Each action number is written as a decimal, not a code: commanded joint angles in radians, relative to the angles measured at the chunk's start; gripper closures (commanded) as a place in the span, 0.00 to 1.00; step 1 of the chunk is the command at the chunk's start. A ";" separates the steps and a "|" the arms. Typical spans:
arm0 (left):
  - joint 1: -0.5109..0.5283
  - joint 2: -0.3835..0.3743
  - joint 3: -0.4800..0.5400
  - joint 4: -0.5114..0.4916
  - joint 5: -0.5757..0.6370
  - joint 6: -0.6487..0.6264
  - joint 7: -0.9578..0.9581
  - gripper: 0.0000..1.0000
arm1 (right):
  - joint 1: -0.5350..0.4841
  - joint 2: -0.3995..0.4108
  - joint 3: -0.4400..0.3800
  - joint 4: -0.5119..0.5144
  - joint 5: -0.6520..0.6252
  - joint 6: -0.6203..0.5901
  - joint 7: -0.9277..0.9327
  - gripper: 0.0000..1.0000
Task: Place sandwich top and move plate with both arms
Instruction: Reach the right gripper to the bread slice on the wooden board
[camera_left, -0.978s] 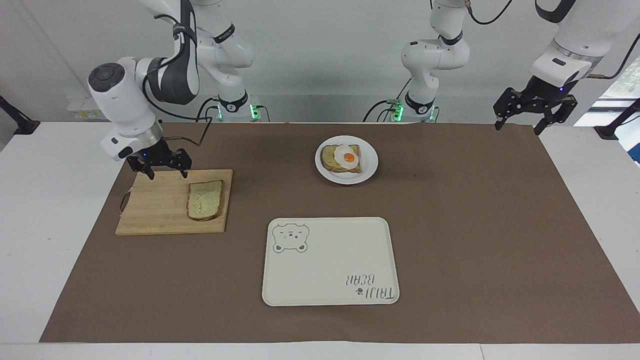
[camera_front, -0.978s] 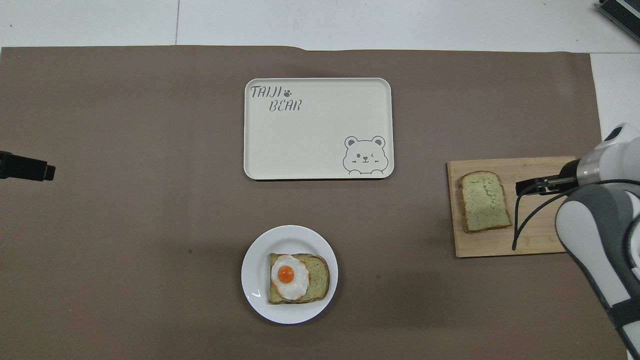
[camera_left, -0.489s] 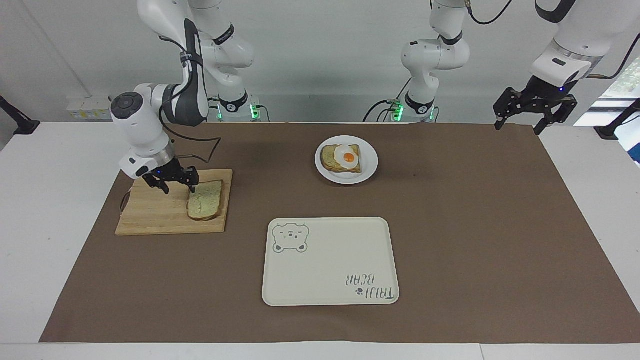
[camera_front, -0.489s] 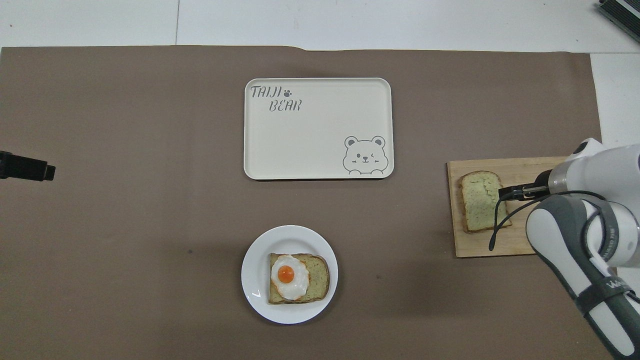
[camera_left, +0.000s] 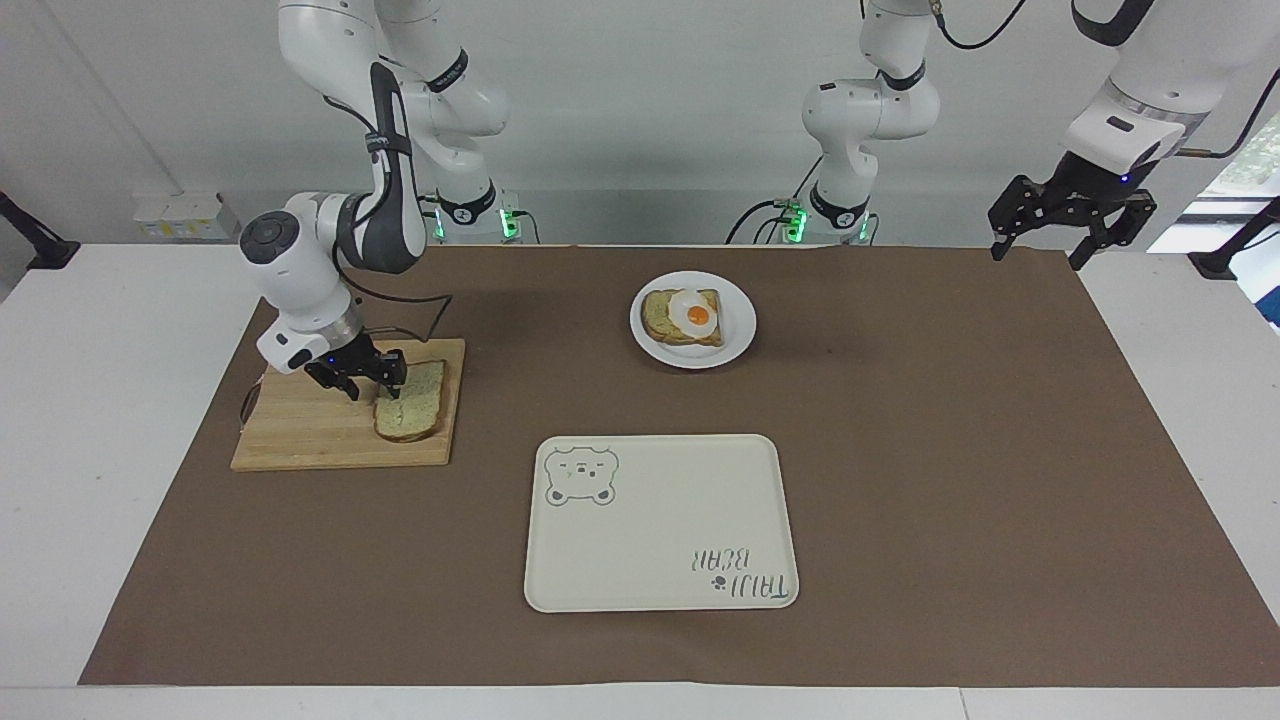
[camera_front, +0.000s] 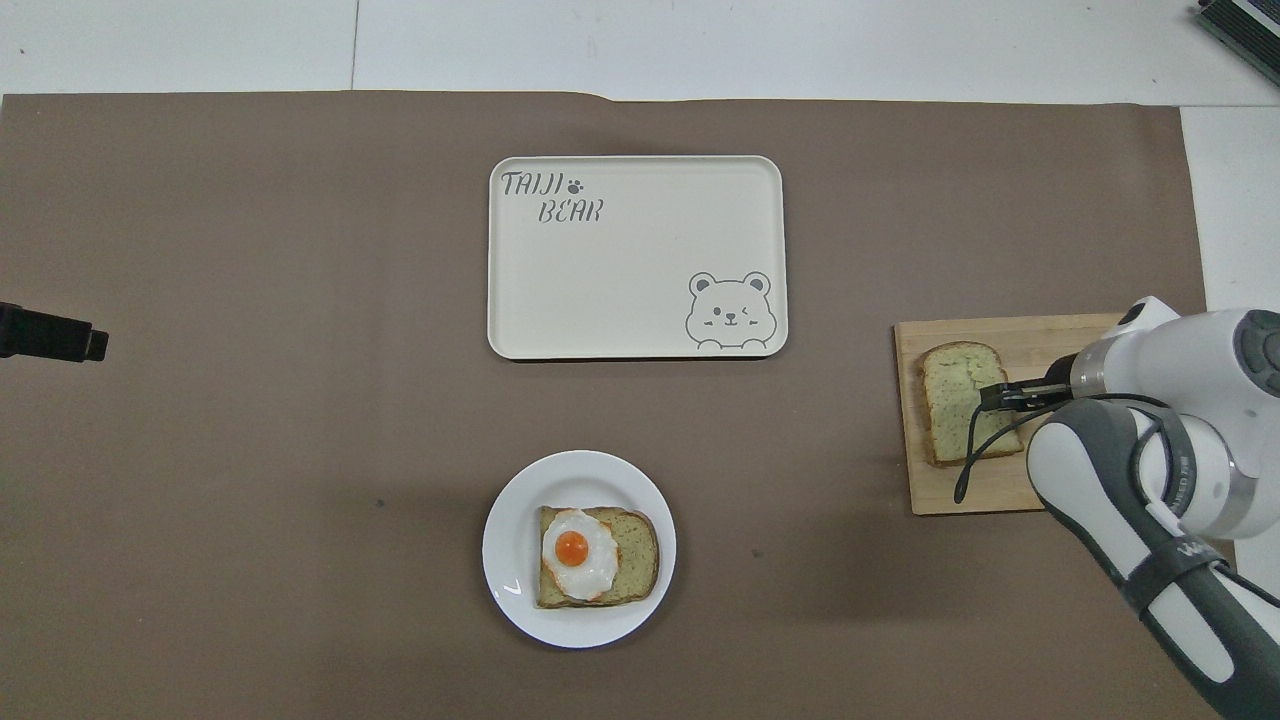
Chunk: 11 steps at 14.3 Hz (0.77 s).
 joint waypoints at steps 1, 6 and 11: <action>-0.001 -0.006 0.003 -0.007 0.006 0.004 -0.008 0.00 | -0.016 0.011 0.006 -0.018 0.026 0.024 -0.042 0.78; -0.001 -0.006 0.003 -0.007 0.006 0.004 -0.008 0.00 | -0.016 0.013 0.006 -0.010 0.026 0.015 -0.044 1.00; -0.001 -0.006 0.002 -0.007 0.006 0.004 -0.008 0.00 | -0.016 -0.013 0.006 0.048 0.026 -0.081 -0.045 1.00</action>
